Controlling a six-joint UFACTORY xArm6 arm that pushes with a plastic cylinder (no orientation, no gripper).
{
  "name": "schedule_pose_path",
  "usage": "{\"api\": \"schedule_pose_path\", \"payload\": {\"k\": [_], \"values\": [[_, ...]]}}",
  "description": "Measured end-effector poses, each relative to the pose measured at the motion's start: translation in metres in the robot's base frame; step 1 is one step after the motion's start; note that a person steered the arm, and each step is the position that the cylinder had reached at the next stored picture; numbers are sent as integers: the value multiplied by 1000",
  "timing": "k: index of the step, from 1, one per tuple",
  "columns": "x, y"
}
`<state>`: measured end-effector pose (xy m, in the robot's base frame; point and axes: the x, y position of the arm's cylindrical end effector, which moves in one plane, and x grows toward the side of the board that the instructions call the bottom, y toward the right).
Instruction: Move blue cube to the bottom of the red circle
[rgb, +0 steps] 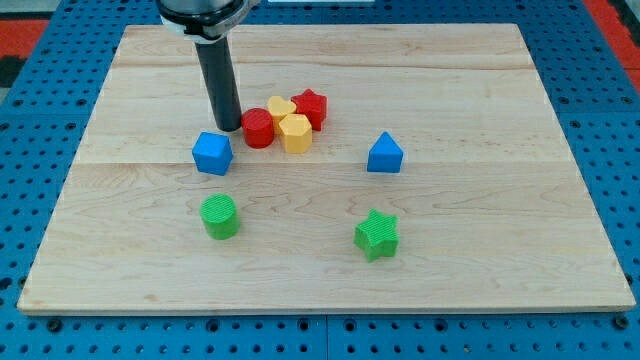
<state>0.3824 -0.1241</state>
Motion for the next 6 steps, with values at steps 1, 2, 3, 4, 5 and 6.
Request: {"api": "schedule_pose_path", "payload": {"k": [1,2,3,4,5,6], "values": [[-1,-61],[16,-93],[53,-98],[55,-47],[52,3],[52,23]]}}
